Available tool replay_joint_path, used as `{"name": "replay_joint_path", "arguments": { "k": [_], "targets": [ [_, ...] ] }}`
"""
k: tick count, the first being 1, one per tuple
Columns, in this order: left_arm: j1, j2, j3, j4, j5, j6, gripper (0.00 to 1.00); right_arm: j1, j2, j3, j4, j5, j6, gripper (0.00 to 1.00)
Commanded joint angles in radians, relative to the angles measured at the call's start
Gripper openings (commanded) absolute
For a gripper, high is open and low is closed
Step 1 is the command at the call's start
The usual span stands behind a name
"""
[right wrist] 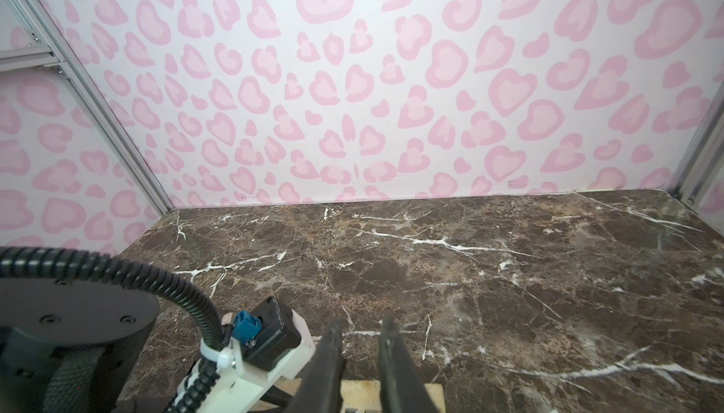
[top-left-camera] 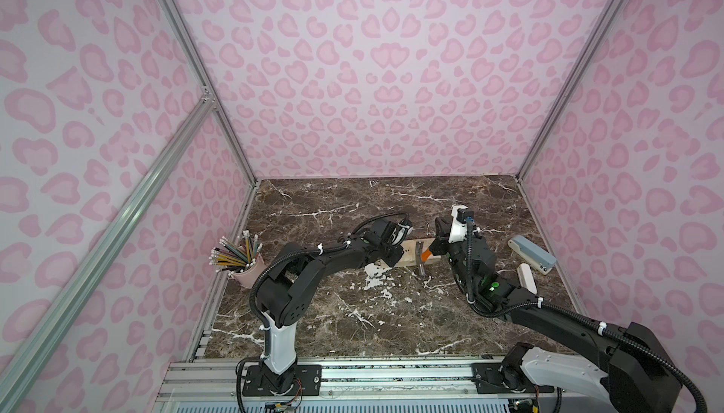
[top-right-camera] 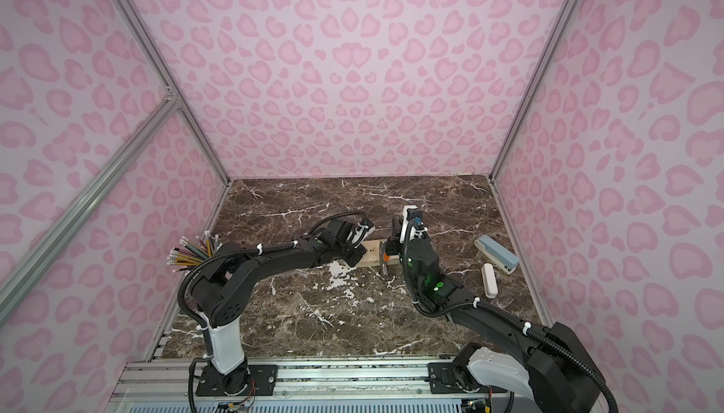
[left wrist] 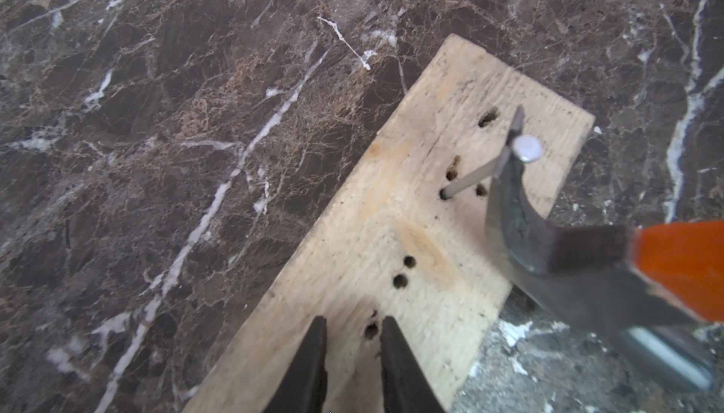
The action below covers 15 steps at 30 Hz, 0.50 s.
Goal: Use a claw hammer to pull out a nail
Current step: Remove the nail from the mounting plate.
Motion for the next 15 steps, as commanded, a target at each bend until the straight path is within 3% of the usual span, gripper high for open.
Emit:
{"name": "replay_joint_path", "arguments": {
  "k": [1,15],
  "targets": [
    [0.0,0.033,-0.018,-0.239,-0.013,-0.017,0.27,0.0,0.003,-0.02,-0.018,0.03,-0.039,0.0],
    [0.0,0.035,-0.018,-0.243,-0.011,-0.02,0.27,0.002,-0.021,-0.105,0.065,0.036,-0.076,0.0]
  ]
}}
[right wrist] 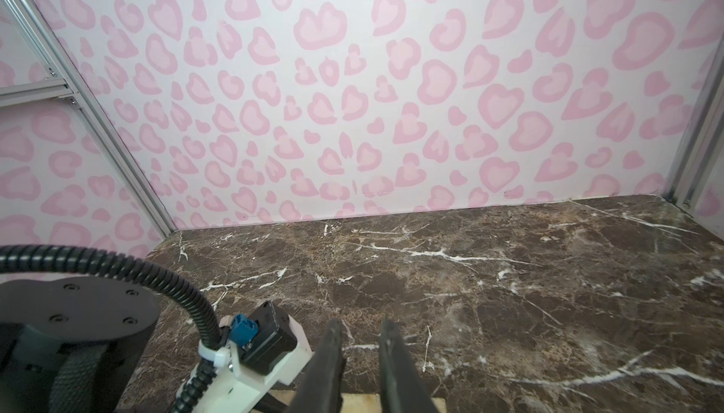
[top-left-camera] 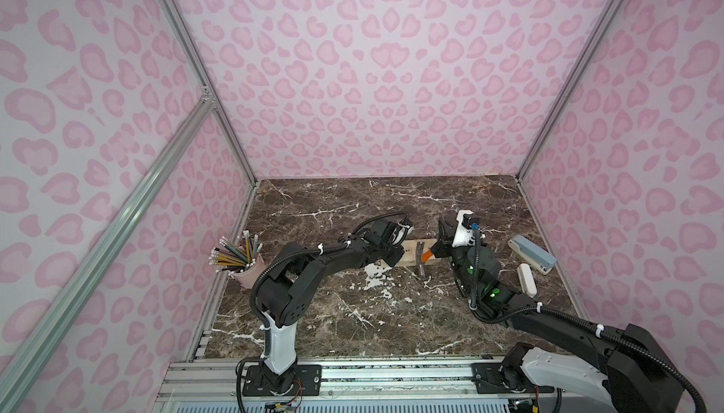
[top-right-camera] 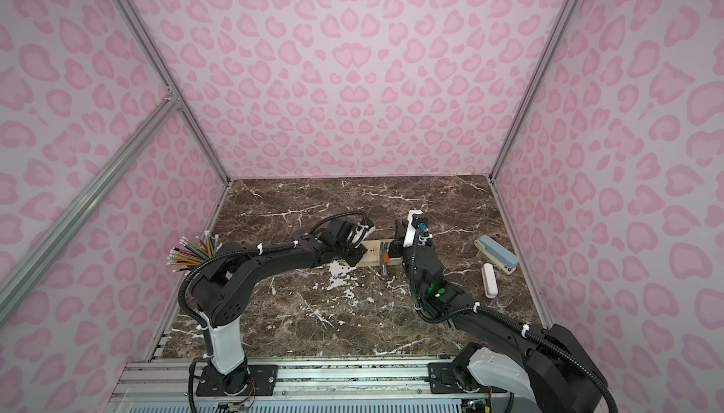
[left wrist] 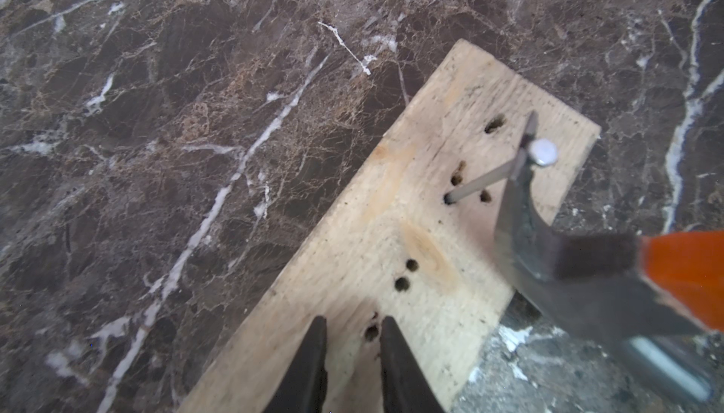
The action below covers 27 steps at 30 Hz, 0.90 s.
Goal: Use a claw hammer to pull out a nail
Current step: Remove the nail from the mounting plate.
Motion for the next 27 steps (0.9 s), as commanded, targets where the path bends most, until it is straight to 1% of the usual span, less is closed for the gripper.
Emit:
{"name": "replay_joint_path", "arguments": {
  "k": [1,11,20,27],
  "targets": [
    [0.0,0.033,-0.019,-0.249,-0.012,-0.02,0.27,0.001,-0.005,-0.029,-0.06,0.023,-0.067,0.0],
    [0.0,0.049,-0.017,-0.264,-0.004,-0.028,0.27,0.023,-0.017,-0.086,0.012,0.077,-0.091,0.0],
    [0.0,0.129,0.034,-0.346,-0.016,-0.08,0.27,0.027,0.0,-0.104,0.07,0.102,-0.115,0.0],
    [0.0,0.137,0.026,-0.374,-0.024,-0.098,0.26,0.039,0.005,-0.128,0.112,0.138,-0.134,0.0]
  ]
}}
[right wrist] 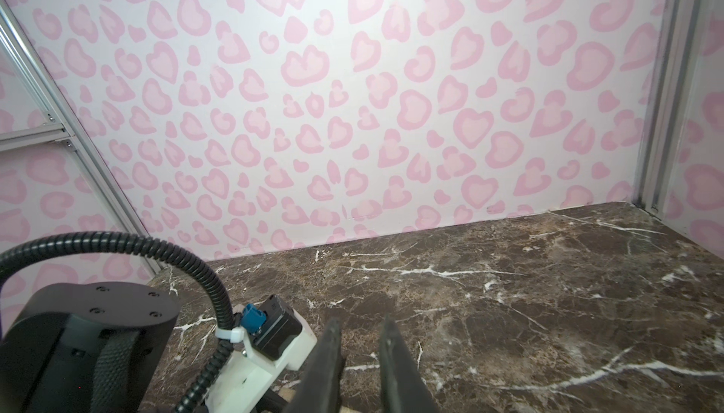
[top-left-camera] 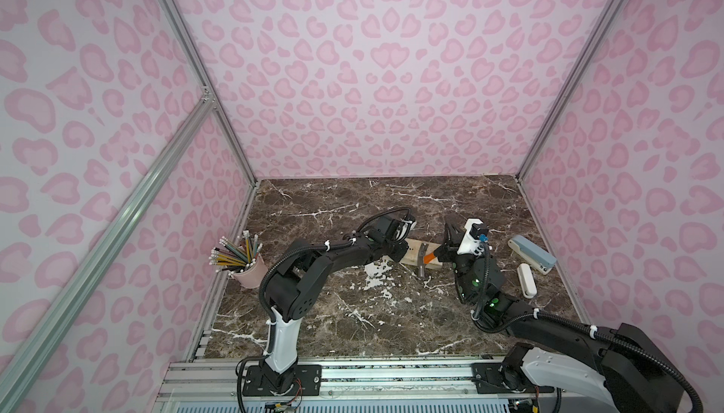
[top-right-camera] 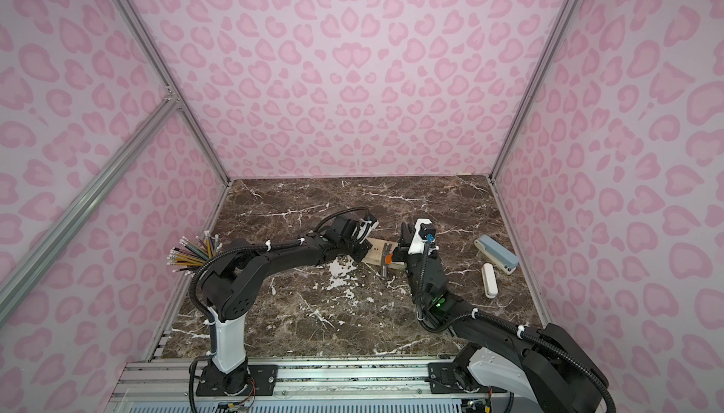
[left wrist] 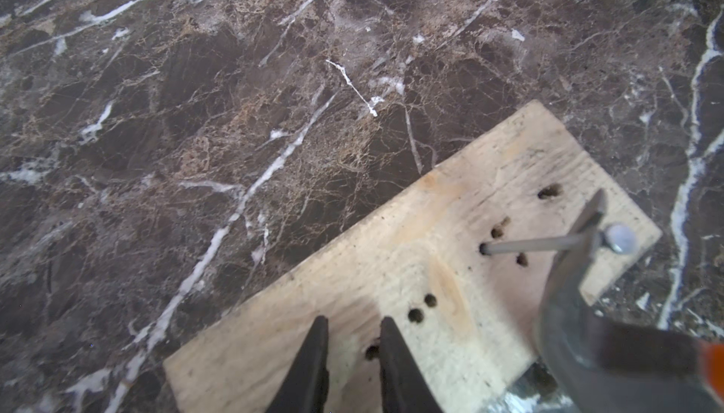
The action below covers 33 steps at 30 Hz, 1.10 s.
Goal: Use a claw hammer to pull out a nail
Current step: Remove the nail from the mounting plate.
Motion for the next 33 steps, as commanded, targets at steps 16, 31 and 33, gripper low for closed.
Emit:
{"name": "replay_joint_path", "arguments": {
  "k": [16,31,33],
  "targets": [
    [0.0,0.075,-0.044,-0.432,-0.017,-0.043,0.26,0.069,0.055,-0.064,0.137,0.162,-0.291,0.0],
    [0.0,0.083,-0.046,-0.442,-0.013,-0.046,0.26,0.092,0.107,-0.099,0.364,0.16,-0.394,0.0],
    [0.0,0.084,-0.046,-0.443,-0.012,-0.045,0.26,0.092,0.116,-0.105,0.393,0.158,-0.407,0.0]
  ]
}}
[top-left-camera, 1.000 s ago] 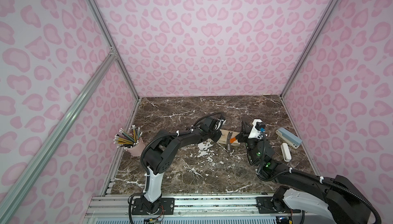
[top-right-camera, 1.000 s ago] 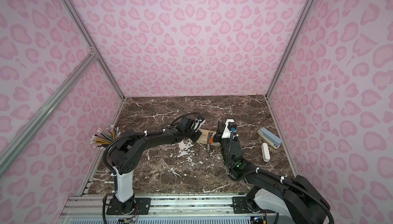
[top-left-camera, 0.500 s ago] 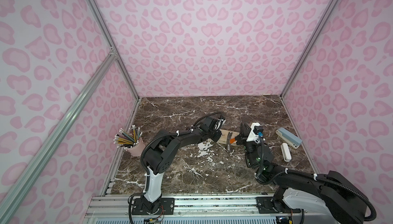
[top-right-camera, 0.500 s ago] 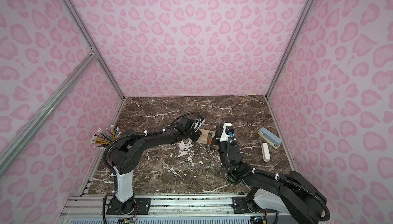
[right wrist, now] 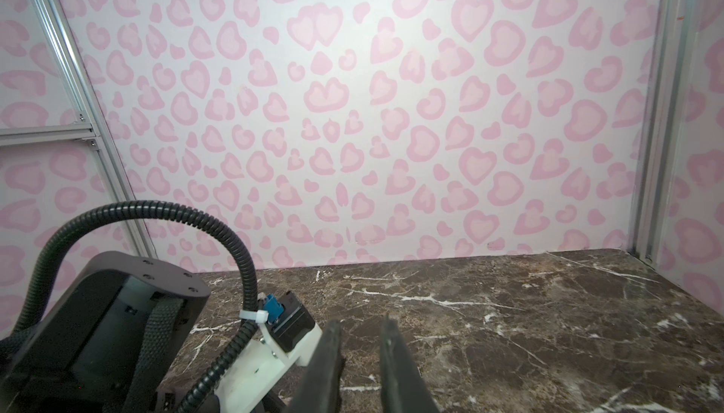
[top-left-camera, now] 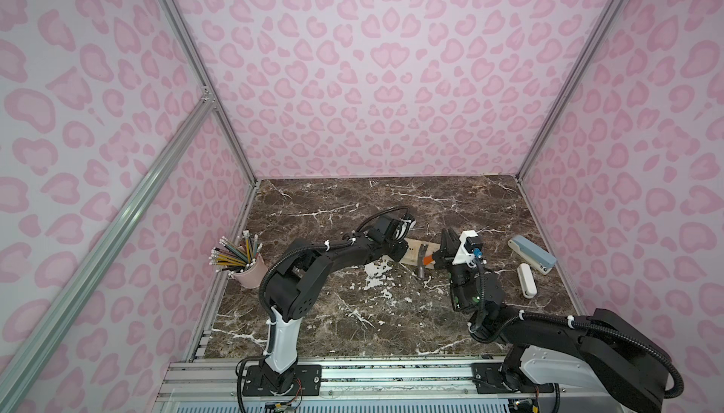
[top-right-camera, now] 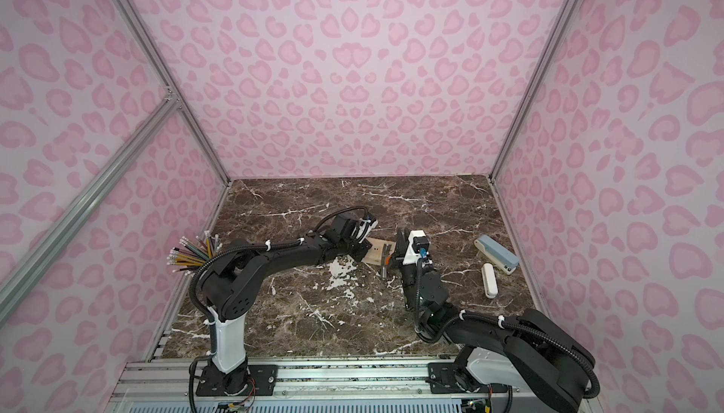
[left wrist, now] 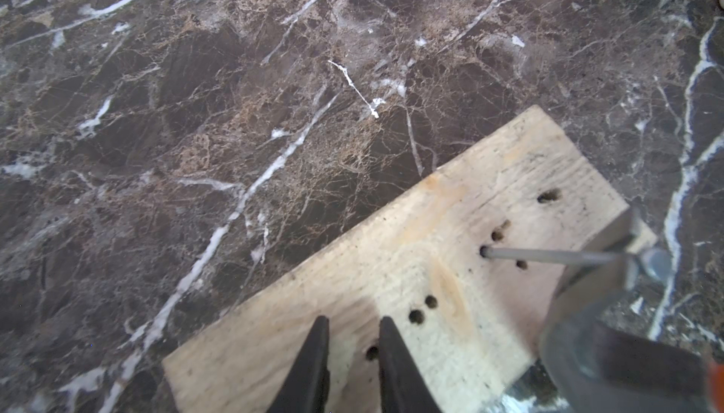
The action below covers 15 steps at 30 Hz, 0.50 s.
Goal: Use a claw hammer to pull out a nail
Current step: Remove the nail from the mounting plate.
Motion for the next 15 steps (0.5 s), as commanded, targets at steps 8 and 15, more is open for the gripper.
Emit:
{"name": "replay_joint_path", "arguments": {
  "k": [8,15],
  "targets": [
    [-0.001,0.092,-0.041,-0.449,-0.012,-0.026,0.26,0.015,0.04,-0.009,0.114,0.078,-0.284,0.0],
    [0.0,0.093,-0.049,-0.446,-0.009,-0.024,0.26,0.023,0.061,-0.019,0.178,0.066,-0.3,0.0]
  ]
}}
